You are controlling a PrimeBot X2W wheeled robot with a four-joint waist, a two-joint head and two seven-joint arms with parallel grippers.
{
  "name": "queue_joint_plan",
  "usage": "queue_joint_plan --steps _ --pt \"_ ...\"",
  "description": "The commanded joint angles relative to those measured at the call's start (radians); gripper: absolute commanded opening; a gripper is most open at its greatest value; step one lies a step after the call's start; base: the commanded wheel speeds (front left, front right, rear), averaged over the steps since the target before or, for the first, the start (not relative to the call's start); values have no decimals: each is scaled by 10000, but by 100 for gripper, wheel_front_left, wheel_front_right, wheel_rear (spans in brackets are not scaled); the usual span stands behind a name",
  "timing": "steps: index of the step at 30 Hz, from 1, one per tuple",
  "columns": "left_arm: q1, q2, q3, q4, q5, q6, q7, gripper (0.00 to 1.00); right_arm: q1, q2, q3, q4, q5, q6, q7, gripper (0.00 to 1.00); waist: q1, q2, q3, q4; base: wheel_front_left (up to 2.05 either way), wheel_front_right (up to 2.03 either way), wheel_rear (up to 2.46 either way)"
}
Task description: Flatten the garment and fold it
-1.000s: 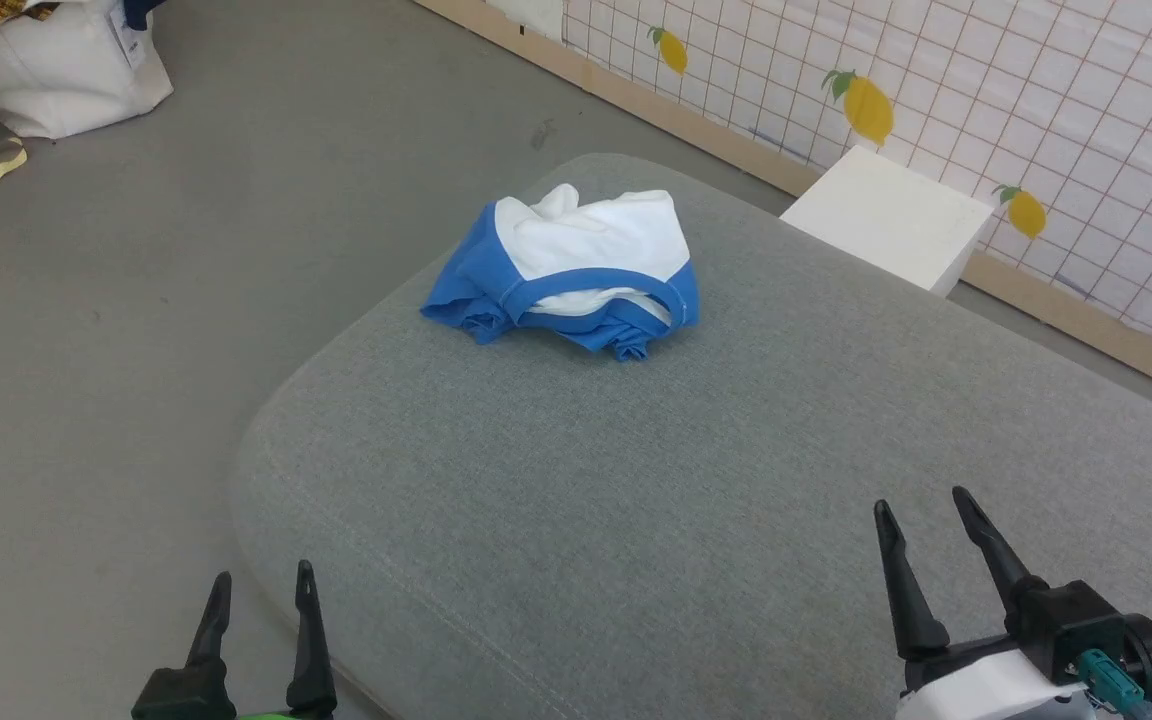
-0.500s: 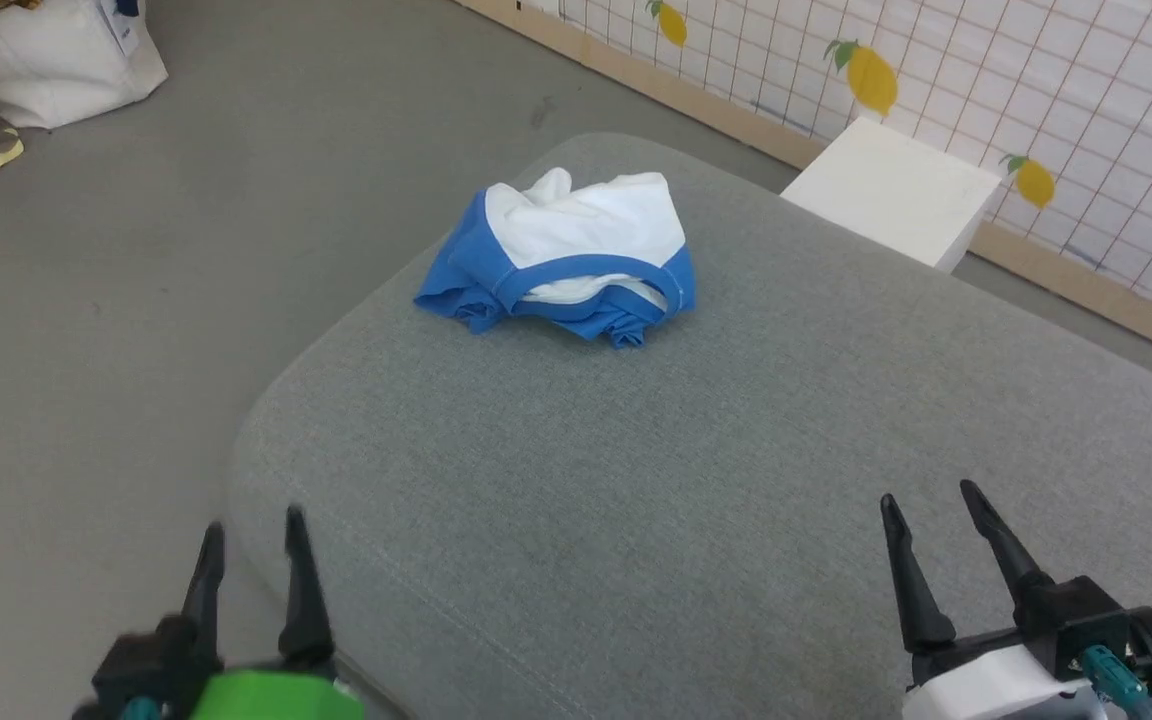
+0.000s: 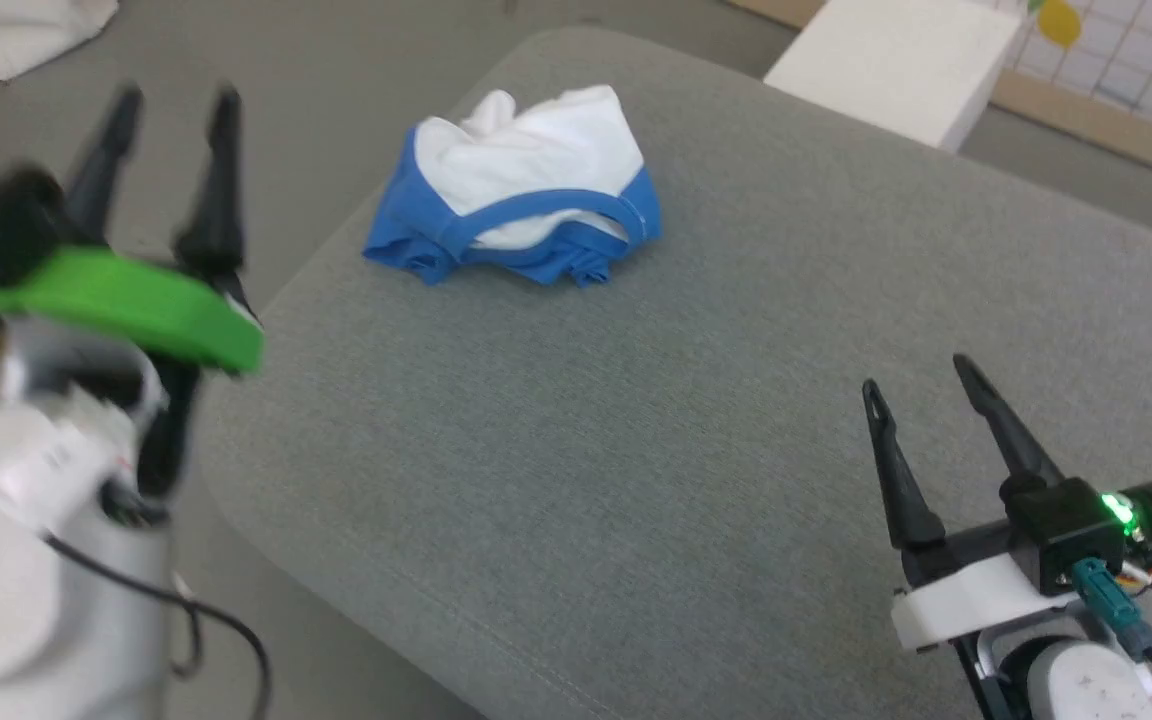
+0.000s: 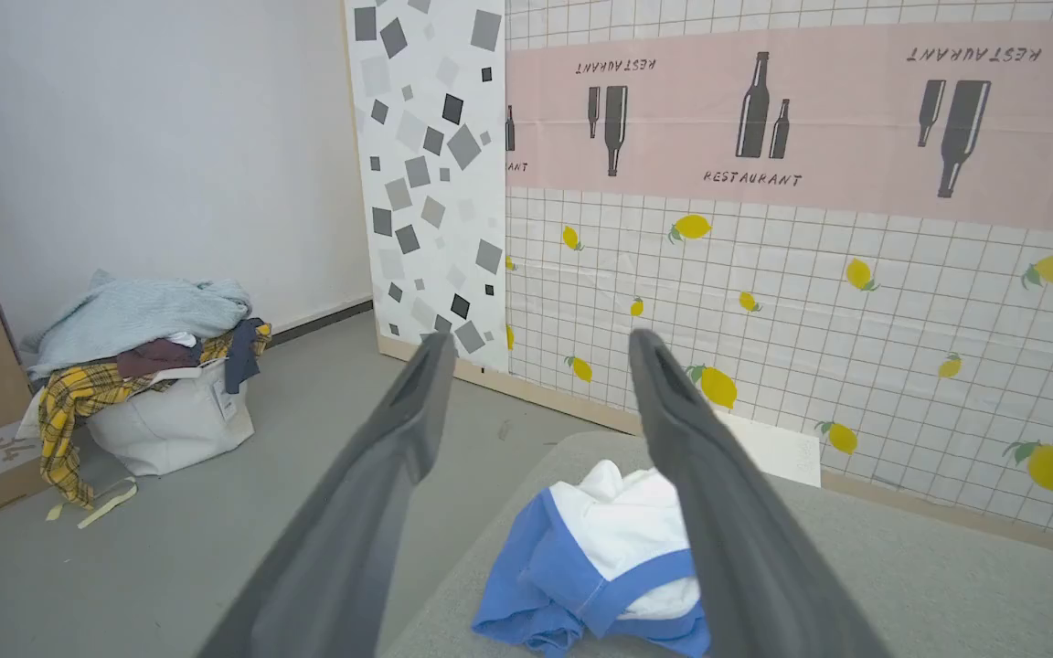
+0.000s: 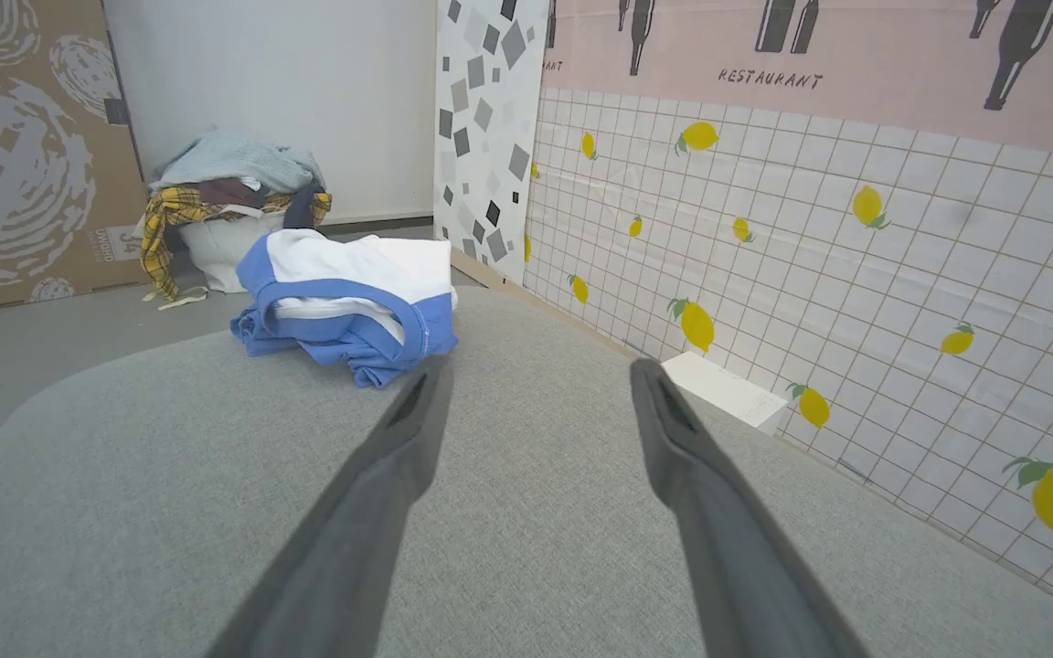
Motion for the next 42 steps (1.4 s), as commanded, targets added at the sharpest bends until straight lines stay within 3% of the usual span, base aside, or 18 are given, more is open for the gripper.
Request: queue_joint_plan --steps 1,11,22,30,38,39,42 --pt "-663 373 59 336 -67 -141 186 100 -237 -8 79 -244 -143 -15 118 100 -1 0 992 -672 0 0 0" --pt "-3231 1892 -357 3111 -494 -577 801 100 -900 -10 542 -1680 -989 -15 861 100 -1 0 2901 -1880 0 0 0" --pt "-3770 3645 -2243 4510 -1352 -639 1262 100 -1408 -118 821 -2698 -1229 -15 1252 100 -1 0 4362 -2915 0 0 0" --pt "-4028 4248 -3479 5456 -1722 -641 1374 100 -1497 -135 751 -2954 -1269 -15 1298 100 -1 0 5107 -3301 0 0 0" --pt "-4116 4375 -4473 6699 -2257 -641 2011 100 -1588 -137 677 -3039 -1255 -15 1301 100 -1 0 5362 -3498 0 0 0" --pt "-4194 4454 -4572 6851 -2374 -641 1858 0 -1632 -131 652 -3016 -1241 -15 1291 100 -1 0 5342 -3525 0 0 0" --pt "-4320 4556 -4637 7000 -2531 -642 1433 0 -1684 -116 635 -2921 -1202 -15 1229 100 -1 0 5177 -3546 0 0 0"
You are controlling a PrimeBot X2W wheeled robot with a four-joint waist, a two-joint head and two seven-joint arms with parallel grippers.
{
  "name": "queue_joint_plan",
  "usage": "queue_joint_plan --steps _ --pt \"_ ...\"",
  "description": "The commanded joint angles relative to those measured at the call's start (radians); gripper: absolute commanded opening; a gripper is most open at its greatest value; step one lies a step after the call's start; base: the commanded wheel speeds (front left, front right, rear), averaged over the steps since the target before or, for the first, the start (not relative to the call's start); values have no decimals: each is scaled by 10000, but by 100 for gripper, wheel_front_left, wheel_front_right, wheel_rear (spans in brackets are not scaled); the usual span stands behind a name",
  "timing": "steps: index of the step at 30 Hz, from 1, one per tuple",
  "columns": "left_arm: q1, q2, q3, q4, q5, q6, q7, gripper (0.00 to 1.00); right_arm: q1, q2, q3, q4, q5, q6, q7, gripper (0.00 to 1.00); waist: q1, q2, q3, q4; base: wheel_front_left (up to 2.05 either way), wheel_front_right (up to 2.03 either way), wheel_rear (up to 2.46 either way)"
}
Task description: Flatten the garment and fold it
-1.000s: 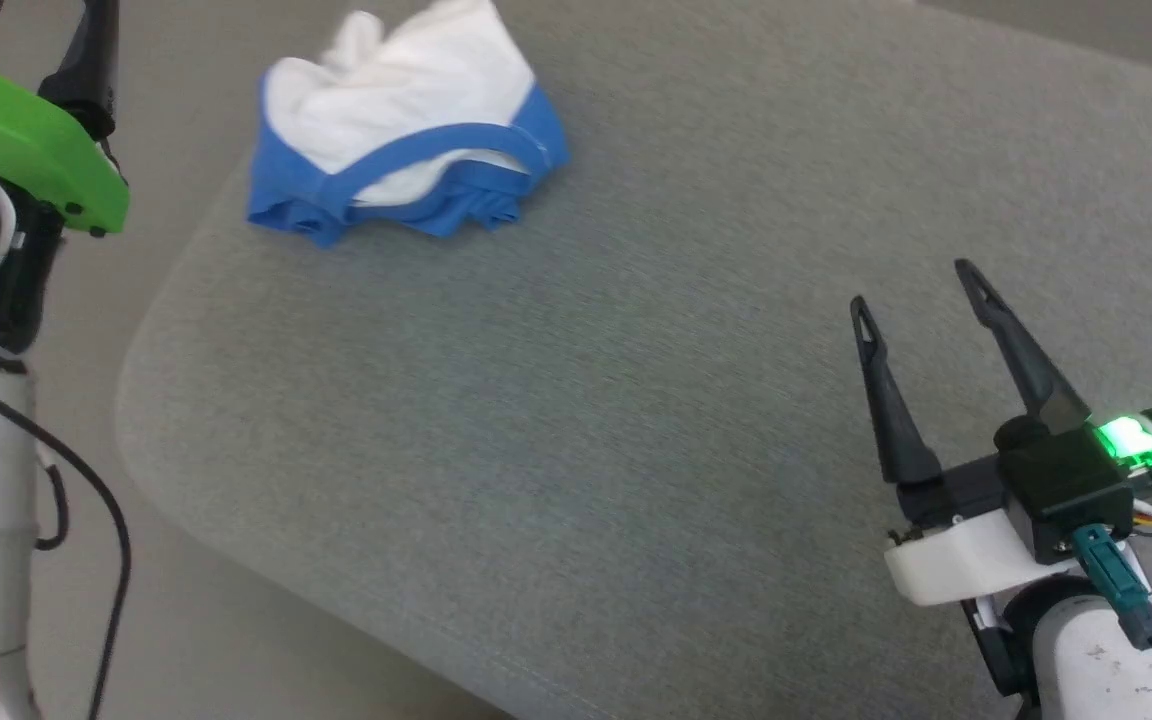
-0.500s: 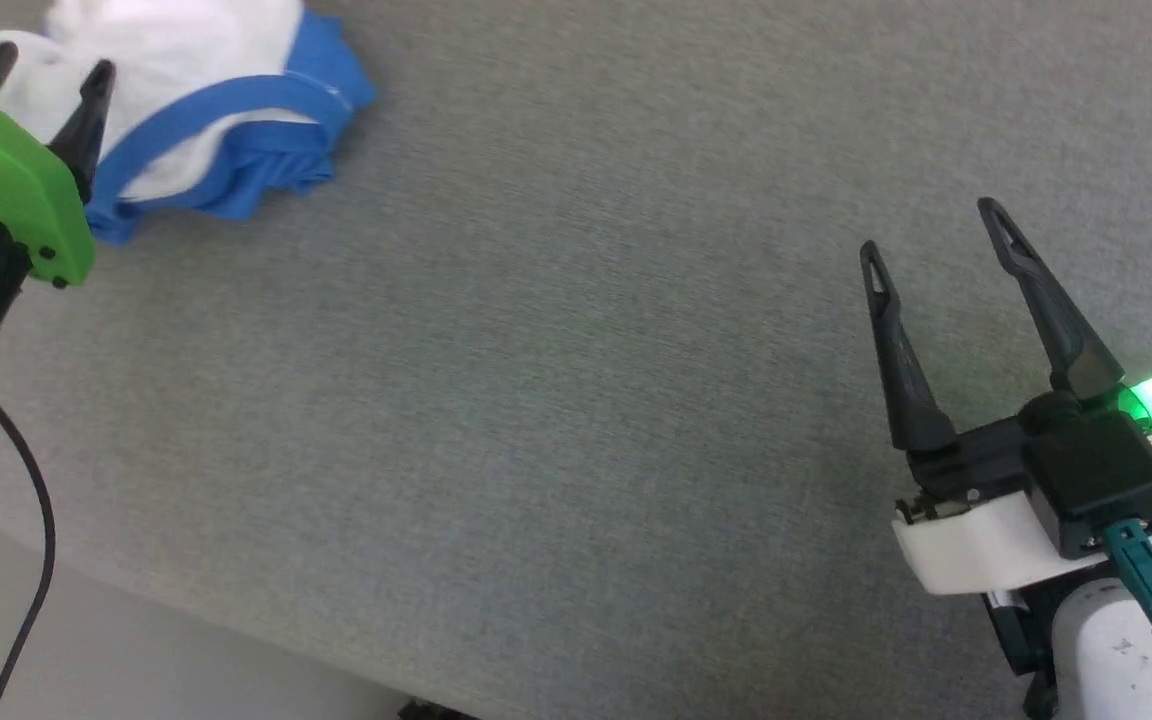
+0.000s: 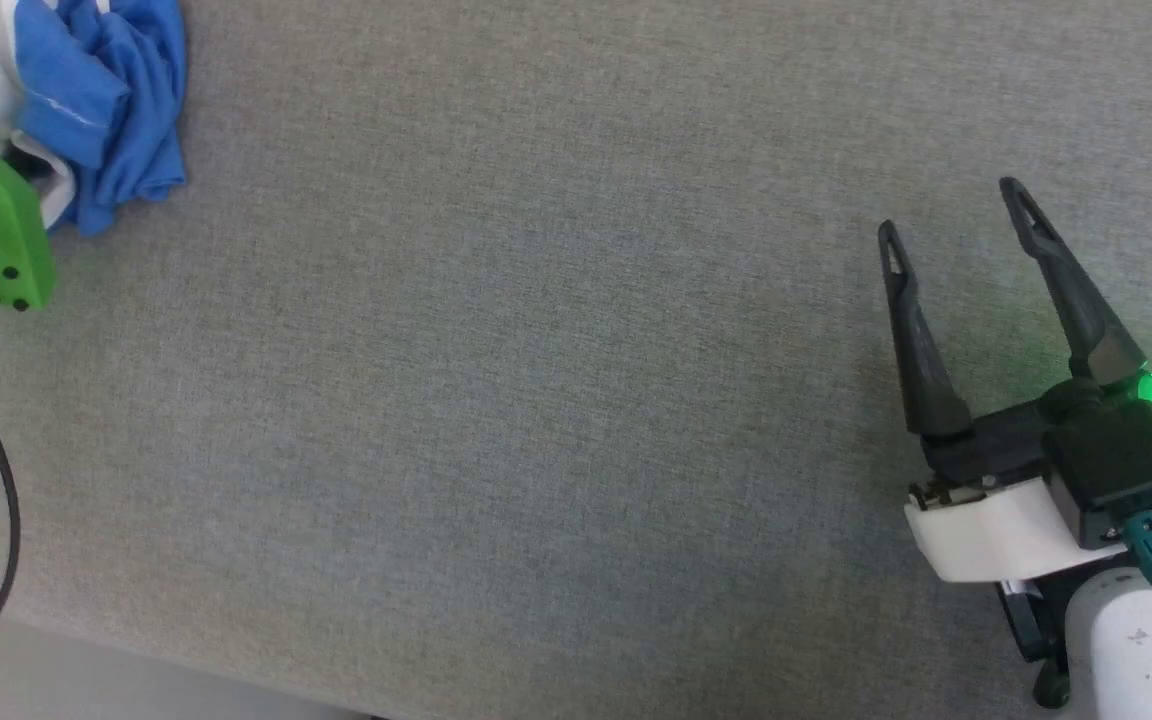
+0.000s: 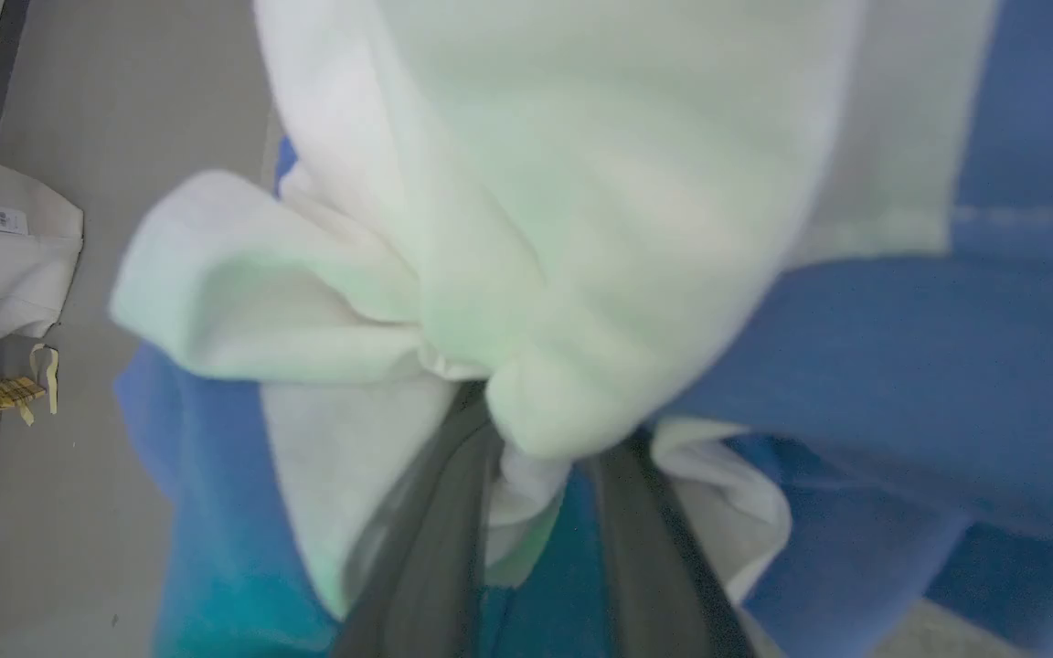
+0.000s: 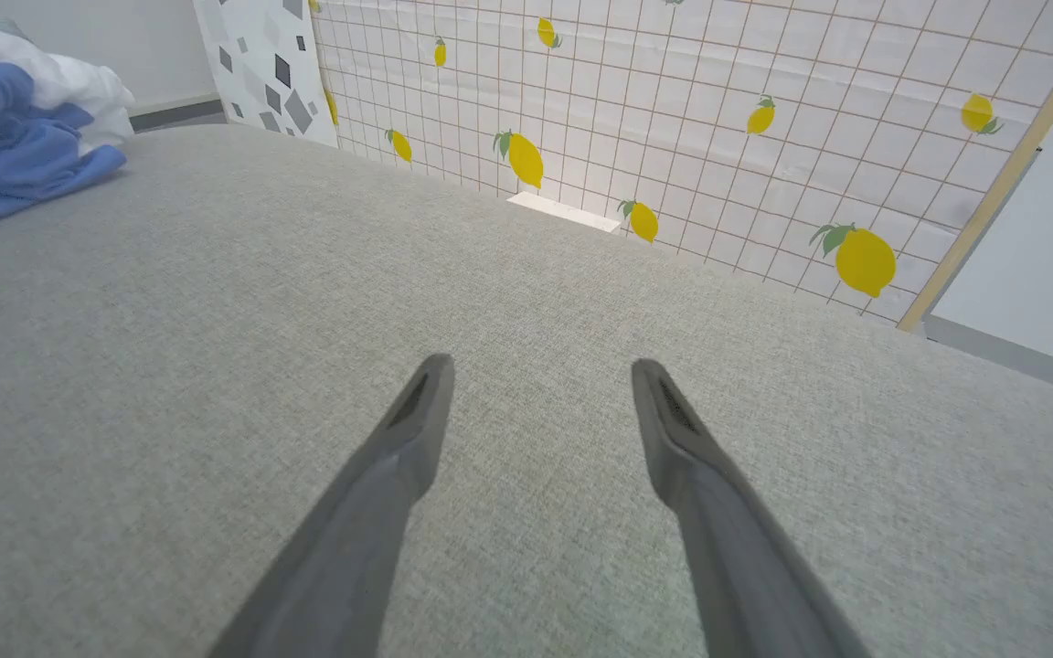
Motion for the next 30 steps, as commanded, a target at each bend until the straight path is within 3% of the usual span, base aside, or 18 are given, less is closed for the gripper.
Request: queue_joint_plan --steps 1,7,15,25,30 --pt "-73 -90 -116 163 -119 -1 -118 0 -204 -18 -21 51 46 -15 -103 100 -1 -1 -192 -12 0 0 0" --pt "-465 304 66 429 -382 -1 -679 0 -147 42 -91 523 310 -15 -453 100 -1 -1 -1081 -92 0 0 0" --pt "-809 871 580 286 -928 25 -676 0 121 77 -521 1227 1071 -15 -1018 100 -1 -1 -2645 -347 0 0 0" --pt "-1281 846 1115 -1618 -1573 614 -140 0 920 80 -1340 2007 2074 -15 -1637 100 -1 -1 -4583 -829 0 0 0" --pt "-1587 600 1409 -3102 -1998 1245 353 0 1228 80 -1827 2201 2348 -15 -1785 100 -1 -1 -5133 -1099 0 0 0"
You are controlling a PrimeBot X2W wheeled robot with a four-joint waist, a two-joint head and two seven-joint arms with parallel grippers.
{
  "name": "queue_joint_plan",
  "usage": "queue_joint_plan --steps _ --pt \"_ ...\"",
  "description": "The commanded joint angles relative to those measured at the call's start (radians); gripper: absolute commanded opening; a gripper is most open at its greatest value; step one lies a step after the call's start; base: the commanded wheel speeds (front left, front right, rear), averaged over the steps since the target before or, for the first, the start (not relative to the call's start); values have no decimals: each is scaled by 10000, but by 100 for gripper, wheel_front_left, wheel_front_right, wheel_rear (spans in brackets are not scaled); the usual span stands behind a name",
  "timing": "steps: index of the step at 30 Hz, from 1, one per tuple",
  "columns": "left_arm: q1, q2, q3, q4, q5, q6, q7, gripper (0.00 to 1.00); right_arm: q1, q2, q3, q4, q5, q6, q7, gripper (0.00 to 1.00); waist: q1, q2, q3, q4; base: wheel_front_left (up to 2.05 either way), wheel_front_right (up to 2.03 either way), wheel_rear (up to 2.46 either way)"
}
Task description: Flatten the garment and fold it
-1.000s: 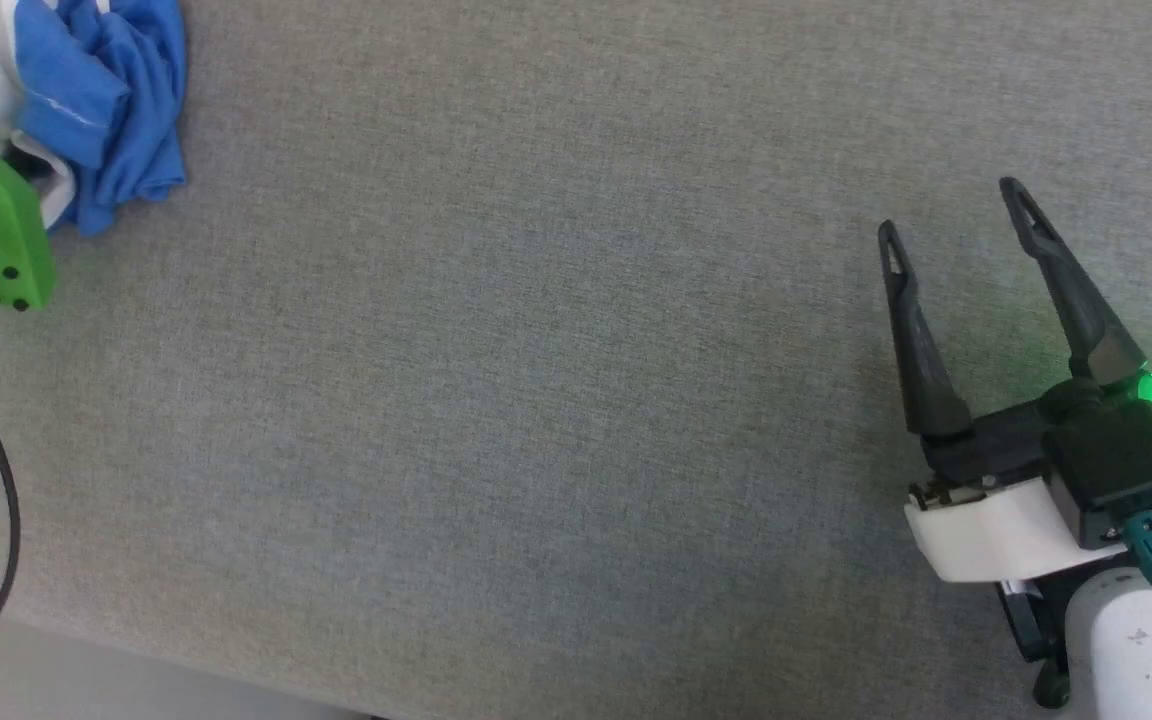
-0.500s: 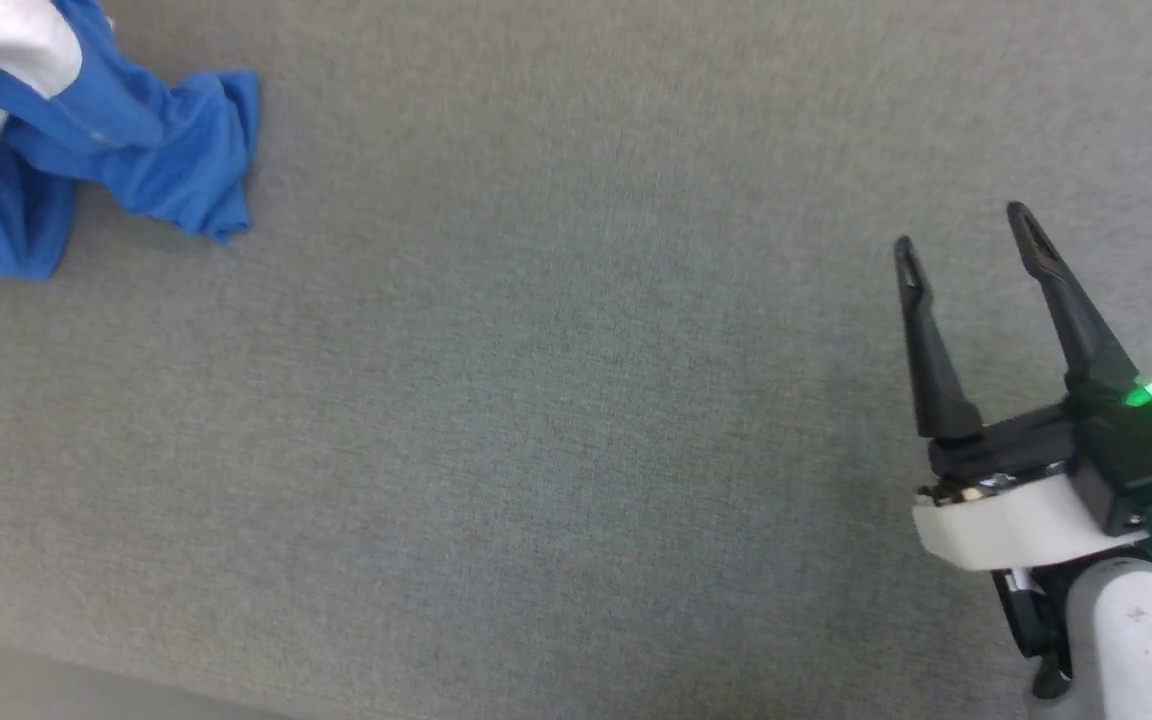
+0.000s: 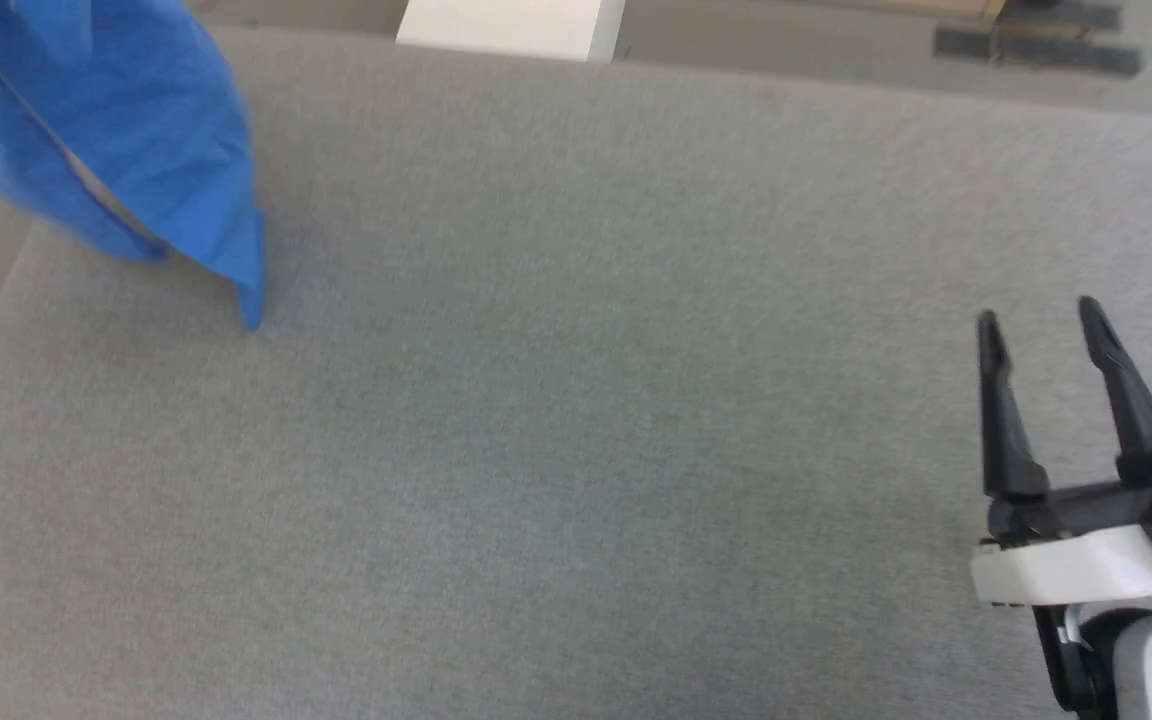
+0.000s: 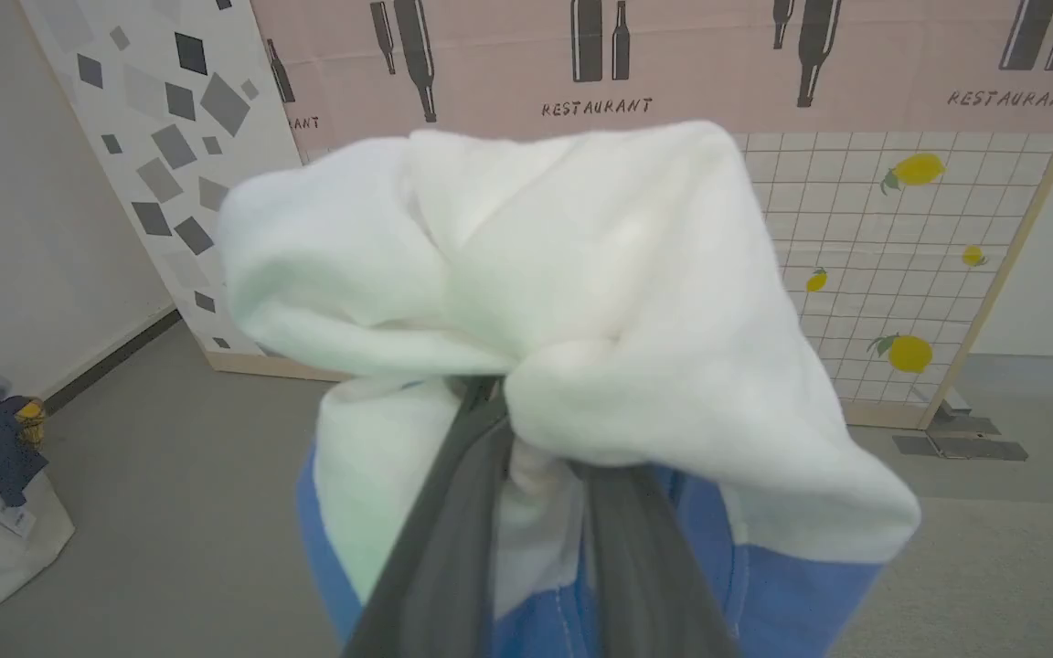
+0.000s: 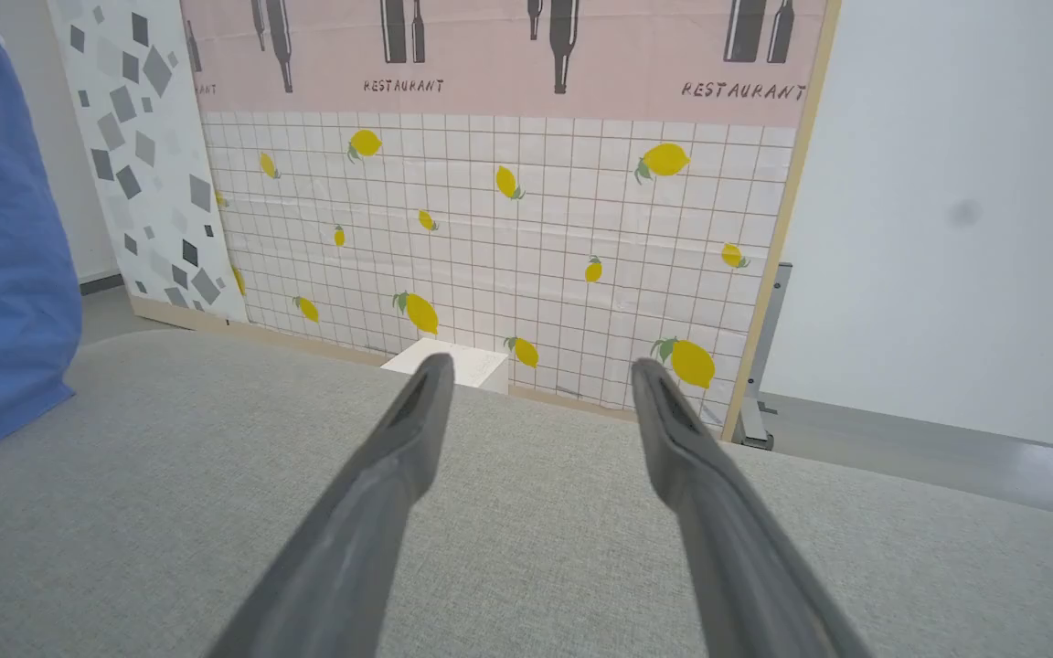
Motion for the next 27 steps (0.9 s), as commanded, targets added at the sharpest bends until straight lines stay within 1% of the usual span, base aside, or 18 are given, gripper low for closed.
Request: queue_joint_plan --steps 1,5,8,9,13,16,20,23,27 --pt "-298 -215 74 -382 -148 222 79 0 160 4 -116 76 90 -15 -88 100 1 0 -821 -506 0 0 0" --pt "-602 -622 118 -1502 -265 874 371 0 379 4 -463 217 266 -15 -192 100 1 0 -1153 -746 0 0 0" --pt "-863 -1135 51 -2177 -303 1406 488 0 475 4 -702 337 372 -15 -271 100 1 0 -1386 -948 0 0 0" --pt "-930 -1300 -31 -2351 -306 1494 529 0 483 4 -768 382 402 -15 -293 100 1 0 -1466 -1015 0 0 0" --pt "-1175 -2044 -526 -3003 -404 1705 839 0 524 4 -1014 543 512 -15 -380 100 1 0 -1789 -1337 0 0 0" --pt "-1283 -2655 -919 -3436 -450 1945 1025 0 522 4 -1244 595 562 -15 -432 100 1 0 -1946 -1630 0 0 0" --pt "-1260 -3207 -1461 -3741 -402 2064 1173 0 504 4 -1568 540 564 -15 -458 100 1 0 -1942 -2005 0 0 0" --pt "-994 -3631 -1826 -3938 -473 2200 1250 0 486 4 -1817 481 562 -15 -451 100 1 0 -1837 -2261 0 0 0" --pt "-202 -4161 -2339 -4208 -611 2324 1135 0 512 5 -2078 391 603 -15 -425 100 1 0 -1570 -2540 0 0 0"
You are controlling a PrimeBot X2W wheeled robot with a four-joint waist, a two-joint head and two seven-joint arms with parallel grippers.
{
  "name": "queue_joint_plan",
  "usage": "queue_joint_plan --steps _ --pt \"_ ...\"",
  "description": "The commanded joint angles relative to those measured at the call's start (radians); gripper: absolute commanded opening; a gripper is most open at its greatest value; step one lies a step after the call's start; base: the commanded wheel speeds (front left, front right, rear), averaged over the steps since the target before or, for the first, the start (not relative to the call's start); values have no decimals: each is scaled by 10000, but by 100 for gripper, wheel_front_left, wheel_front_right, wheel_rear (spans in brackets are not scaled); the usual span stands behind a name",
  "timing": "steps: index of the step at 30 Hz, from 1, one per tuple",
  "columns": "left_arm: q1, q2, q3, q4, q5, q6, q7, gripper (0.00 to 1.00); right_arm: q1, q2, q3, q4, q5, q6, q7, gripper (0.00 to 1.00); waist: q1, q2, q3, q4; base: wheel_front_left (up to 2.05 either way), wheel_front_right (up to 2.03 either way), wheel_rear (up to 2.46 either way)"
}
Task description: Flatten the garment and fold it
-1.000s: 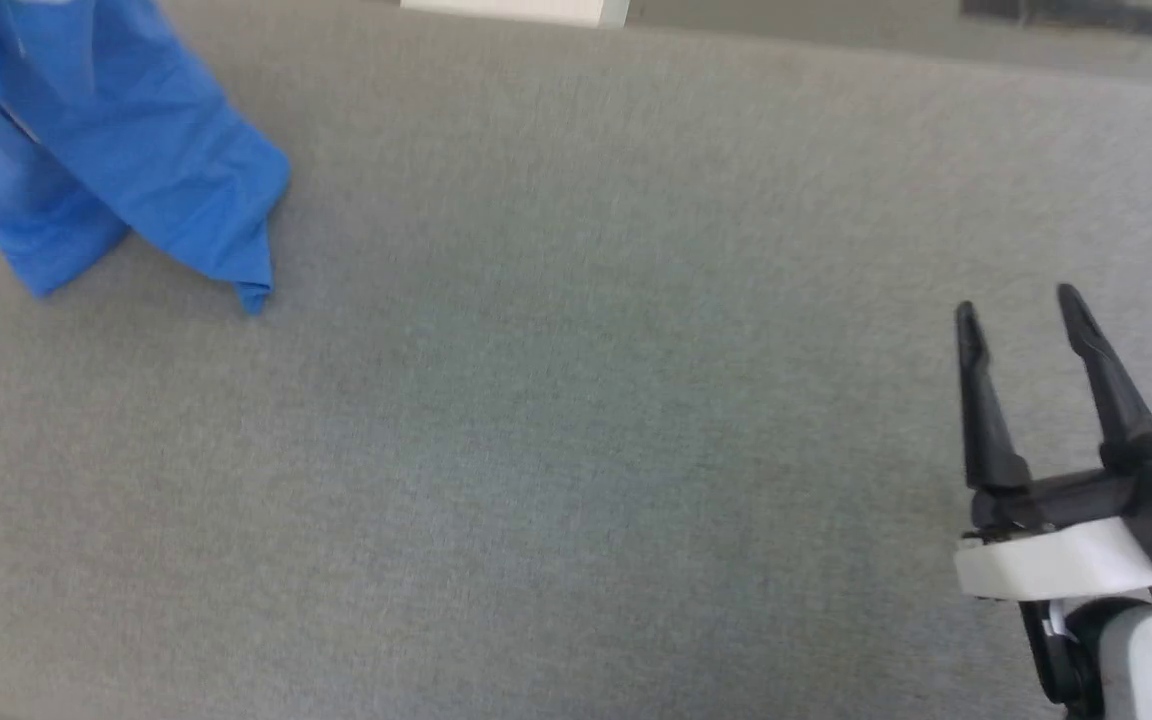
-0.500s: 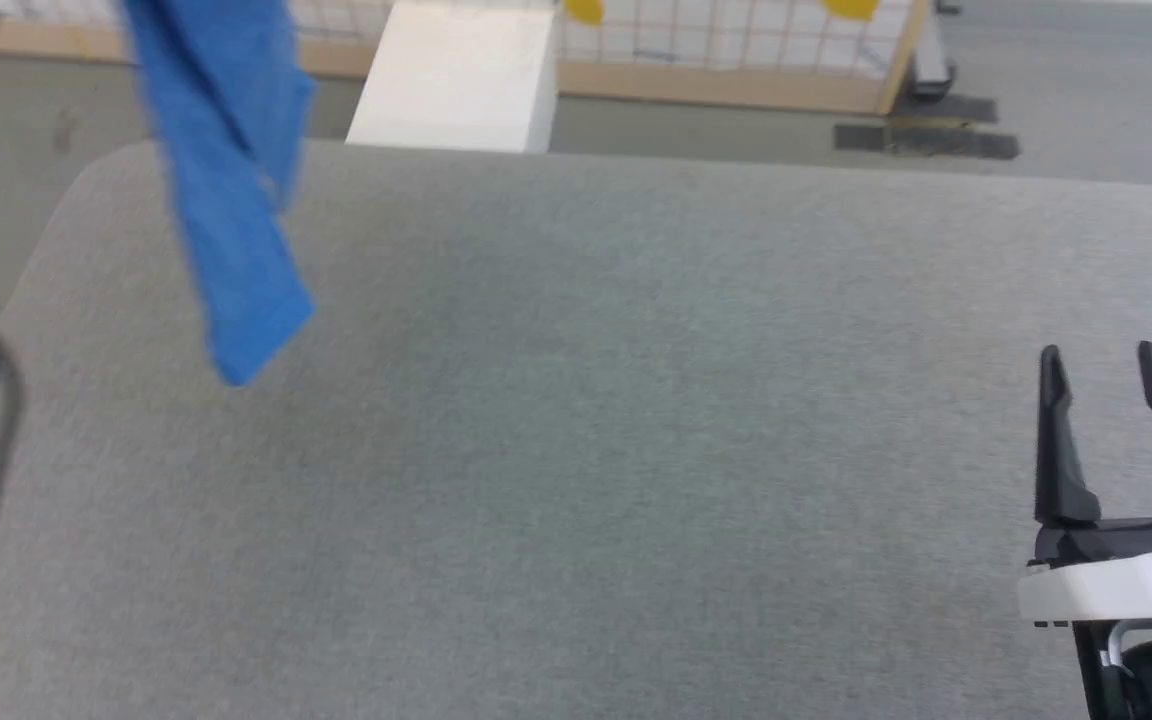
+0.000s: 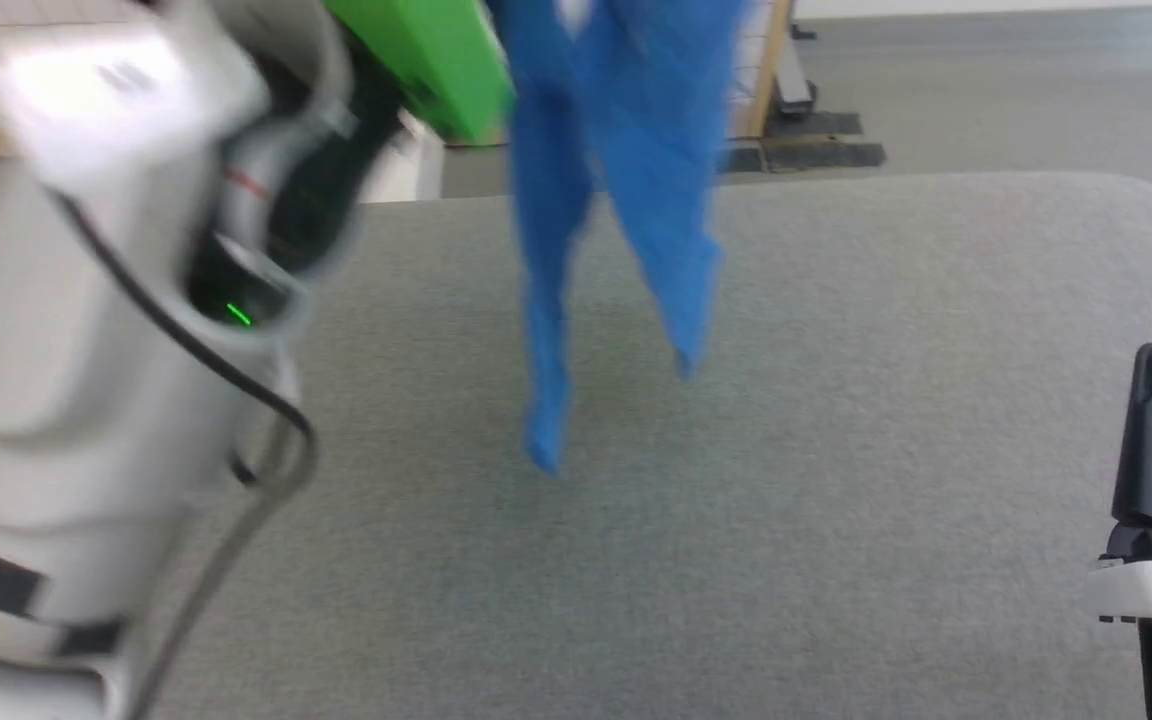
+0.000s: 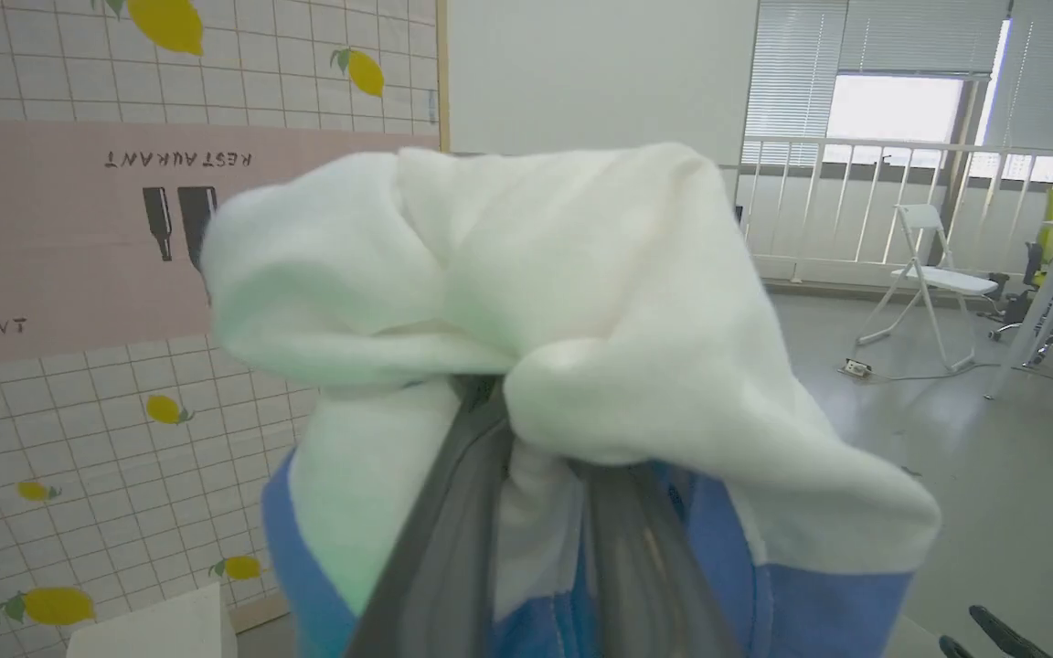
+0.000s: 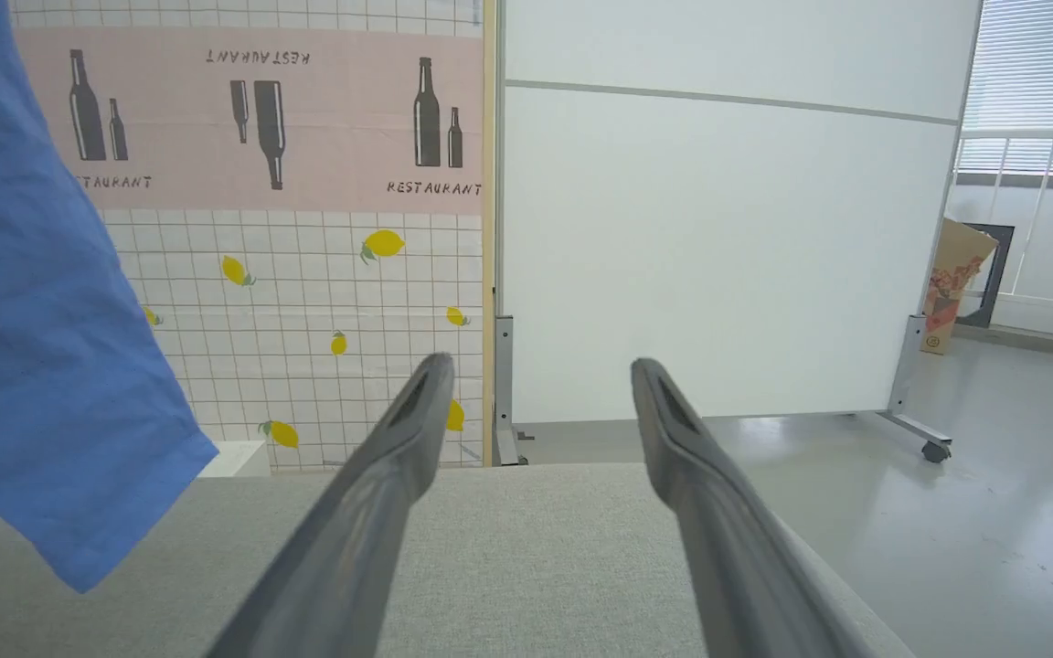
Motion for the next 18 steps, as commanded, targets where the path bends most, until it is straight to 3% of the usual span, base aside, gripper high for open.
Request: queue_joint_plan --steps 1,7,9,14,18 --pt "537 -163 -189 -70 -99 43 -91 0 81 8 -25 -42 74 -15 -29 100 1 -1 263 -289 0 0 0" --pt "2699 -619 -1121 221 -268 66 -648 0 24 8 78 -23 178 -15 -39 100 1 -1 722 -541 0 0 0" --pt "3351 -450 -1716 663 37 -137 -772 0 -38 8 206 6 205 -15 -39 100 1 -1 866 -624 0 0 0" --pt "4769 -288 -2737 2544 536 -340 -1248 0 -241 9 534 116 225 -15 -48 100 1 -1 1264 -813 0 0 0" --pt "5181 -647 -2984 3888 548 -511 -1752 0 -320 9 677 221 200 -15 -43 100 1 -1 1553 -777 0 0 0"
